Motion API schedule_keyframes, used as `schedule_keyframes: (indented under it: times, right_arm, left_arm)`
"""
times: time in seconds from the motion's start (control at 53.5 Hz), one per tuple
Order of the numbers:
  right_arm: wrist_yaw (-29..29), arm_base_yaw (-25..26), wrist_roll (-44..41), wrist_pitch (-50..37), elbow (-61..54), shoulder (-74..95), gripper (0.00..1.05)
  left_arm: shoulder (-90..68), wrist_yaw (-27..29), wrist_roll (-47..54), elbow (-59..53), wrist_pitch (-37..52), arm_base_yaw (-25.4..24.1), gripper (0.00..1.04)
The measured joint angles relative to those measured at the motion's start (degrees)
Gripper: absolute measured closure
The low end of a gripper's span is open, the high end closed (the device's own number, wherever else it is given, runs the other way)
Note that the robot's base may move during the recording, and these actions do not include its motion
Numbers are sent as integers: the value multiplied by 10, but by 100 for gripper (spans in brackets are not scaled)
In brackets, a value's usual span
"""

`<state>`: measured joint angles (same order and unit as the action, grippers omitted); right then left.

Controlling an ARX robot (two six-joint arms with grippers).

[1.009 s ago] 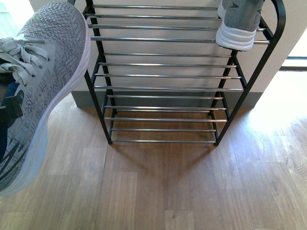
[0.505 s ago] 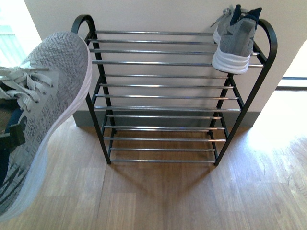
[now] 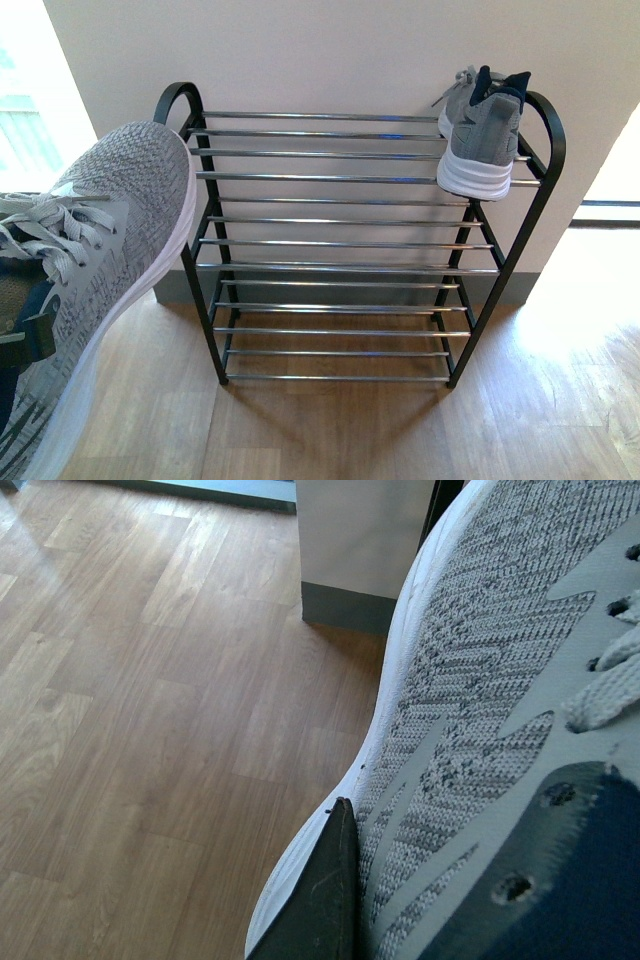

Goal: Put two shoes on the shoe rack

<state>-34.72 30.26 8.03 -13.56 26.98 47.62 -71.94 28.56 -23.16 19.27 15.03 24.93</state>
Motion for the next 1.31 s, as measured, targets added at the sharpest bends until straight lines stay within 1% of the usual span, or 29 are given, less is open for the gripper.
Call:
schedule_keyframes:
  times: [0.019, 0.093, 0.243, 0.28, 0.318, 0.336, 0.393, 0.411, 0.43, 0.467, 0.505, 0.617, 0.748, 0.785, 0.804, 0.86, 1.308]
  right_arm:
    - [26, -6, -11, -26, -11, -6, 17]
    - [76, -28, -39, -78, -47, -30, 27]
    - [131, -78, -64, -88, -102, -82, 49]
    - [151, -98, -67, -88, -123, -99, 58]
    - [161, -110, -69, -87, -134, -110, 64]
    - [173, -121, -70, -86, -143, -120, 70]
    - [191, -139, -73, -84, -157, -140, 80]
    - [202, -149, -75, -82, -165, -150, 86]
    - [205, -154, -75, -80, -168, -155, 89]
    - [219, -168, -75, -76, -179, -170, 99]
    - [229, -178, -79, -72, -186, -181, 103]
    - [258, -208, -78, -58, -208, -216, 103]
    - [281, -232, -78, -42, -224, -249, 103]
    - [323, -259, -78, -33, -229, -262, 103]
    - [336, -274, -78, -30, -230, -267, 103]
    - [341, -295, -78, -23, -235, -281, 103]
    - [347, -301, -78, 15, -259, -357, 103]
  left_arm:
    - [0, 0, 0, 0, 0, 0, 103]
    - [0, 0, 0, 0, 0, 0, 103]
    - [0, 0, 0, 0, 0, 0, 103]
    - [0, 0, 0, 0, 0, 0, 103]
    - [0, 1, 0, 0, 0, 0, 103]
    - [0, 1, 0, 0, 0, 0, 103]
    - [0, 1, 0, 0, 0, 0, 103]
    - [0, 0, 0, 0, 0, 0, 103]
    - [0, 0, 0, 0, 0, 0, 103]
    - [0, 0, 0, 0, 0, 0, 103]
    - [0, 1, 0, 0, 0, 0, 103]
    - [0, 0, 0, 0, 0, 0, 103]
    - [0, 0, 0, 0, 0, 0, 103]
    - [0, 0, 0, 0, 0, 0, 103]
    - [0, 0, 0, 0, 0, 0, 103]
    - [0, 0, 0, 0, 0, 0, 103]
    - [0, 1, 0, 0, 0, 0, 103]
